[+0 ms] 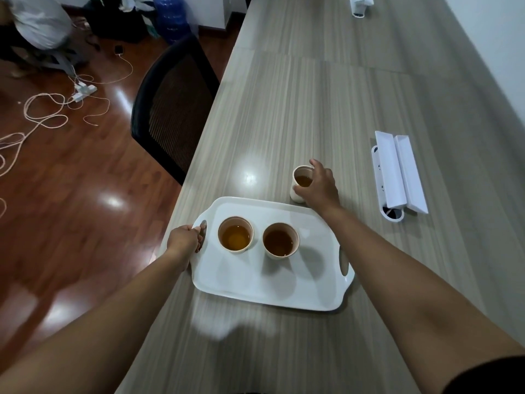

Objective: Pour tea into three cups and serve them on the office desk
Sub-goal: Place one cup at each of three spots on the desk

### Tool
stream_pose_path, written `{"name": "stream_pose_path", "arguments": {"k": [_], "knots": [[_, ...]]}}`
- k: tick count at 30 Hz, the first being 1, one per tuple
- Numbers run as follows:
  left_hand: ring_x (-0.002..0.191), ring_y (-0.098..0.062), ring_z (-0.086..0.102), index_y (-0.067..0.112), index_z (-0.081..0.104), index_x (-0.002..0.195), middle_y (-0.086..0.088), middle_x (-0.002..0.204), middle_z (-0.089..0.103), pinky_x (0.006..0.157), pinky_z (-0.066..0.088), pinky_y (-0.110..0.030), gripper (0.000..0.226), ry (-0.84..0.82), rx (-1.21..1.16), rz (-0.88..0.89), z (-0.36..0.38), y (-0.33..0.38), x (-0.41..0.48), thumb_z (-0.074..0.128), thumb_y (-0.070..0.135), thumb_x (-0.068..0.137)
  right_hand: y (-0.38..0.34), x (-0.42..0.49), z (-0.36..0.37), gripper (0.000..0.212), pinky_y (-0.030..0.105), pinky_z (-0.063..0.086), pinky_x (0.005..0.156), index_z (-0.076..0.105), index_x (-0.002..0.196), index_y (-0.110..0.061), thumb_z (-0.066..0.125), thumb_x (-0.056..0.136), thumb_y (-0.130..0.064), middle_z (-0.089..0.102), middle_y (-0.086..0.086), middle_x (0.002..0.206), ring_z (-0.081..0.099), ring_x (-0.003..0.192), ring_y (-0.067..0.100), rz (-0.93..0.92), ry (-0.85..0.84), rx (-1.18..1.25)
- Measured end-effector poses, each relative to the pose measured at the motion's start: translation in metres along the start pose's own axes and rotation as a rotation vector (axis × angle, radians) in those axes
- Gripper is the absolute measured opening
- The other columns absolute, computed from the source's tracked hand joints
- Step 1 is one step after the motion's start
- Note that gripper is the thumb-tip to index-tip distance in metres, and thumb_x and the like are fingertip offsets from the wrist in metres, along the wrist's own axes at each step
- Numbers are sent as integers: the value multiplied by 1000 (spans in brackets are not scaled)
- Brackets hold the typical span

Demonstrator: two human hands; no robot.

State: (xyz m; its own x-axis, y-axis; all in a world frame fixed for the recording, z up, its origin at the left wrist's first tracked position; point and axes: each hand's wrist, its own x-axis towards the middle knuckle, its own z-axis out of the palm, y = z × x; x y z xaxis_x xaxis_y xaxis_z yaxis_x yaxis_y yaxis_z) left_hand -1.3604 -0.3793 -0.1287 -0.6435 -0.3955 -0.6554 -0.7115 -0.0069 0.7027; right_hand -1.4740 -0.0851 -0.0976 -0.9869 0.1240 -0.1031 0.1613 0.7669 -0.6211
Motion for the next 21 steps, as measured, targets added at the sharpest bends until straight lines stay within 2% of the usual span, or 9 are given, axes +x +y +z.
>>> {"name": "stream_pose_path", "arguments": {"k": [6,12,15,17,19,21], "knots": [[54,-18,40,9,60,70,-3,59,50,57,39,-28,34,11,22,13,2,0,0,51,21,101,0,0,1,90,41,45,96,28,151,-26,78,77,-41,41,9,144,45,129,28,-22,-32,-35],[53,-18,39,7,62,73,-3,58,50,56,39,-28,32,-9,13,0,0,1,2,55,23,100,11,-12,-15,104,44,41,105,23,153,-24,79,70,-53,40,6,151,39,138,27,29,-63,33],[52,-17,39,7,64,73,-3,58,50,55,39,-28,31,-13,5,-6,-1,2,2,55,21,99,30,-32,-24,87,49,41,105,34,149,-17,60,79,-61,50,11,144,45,133,31,128,80,97],[52,-17,38,7,63,73,-3,59,50,55,39,-28,31,-15,2,-7,-1,3,1,55,20,99,50,-51,-25,72,49,40,103,43,144,-14,49,87,-58,54,16,138,48,128,37,237,156,35],[53,-17,38,7,62,71,-3,60,49,55,38,-28,31,-14,-3,2,0,4,-2,54,18,100,71,-72,-24,61,49,38,101,47,141,-13,48,93,-50,53,20,135,46,126,41,373,152,-26],[53,-17,38,8,61,70,-4,60,49,55,38,-28,32,-9,1,10,1,4,-3,53,17,100,86,-93,-22,54,46,40,96,49,139,-11,47,96,-42,52,20,134,47,124,40,473,118,44]]}}
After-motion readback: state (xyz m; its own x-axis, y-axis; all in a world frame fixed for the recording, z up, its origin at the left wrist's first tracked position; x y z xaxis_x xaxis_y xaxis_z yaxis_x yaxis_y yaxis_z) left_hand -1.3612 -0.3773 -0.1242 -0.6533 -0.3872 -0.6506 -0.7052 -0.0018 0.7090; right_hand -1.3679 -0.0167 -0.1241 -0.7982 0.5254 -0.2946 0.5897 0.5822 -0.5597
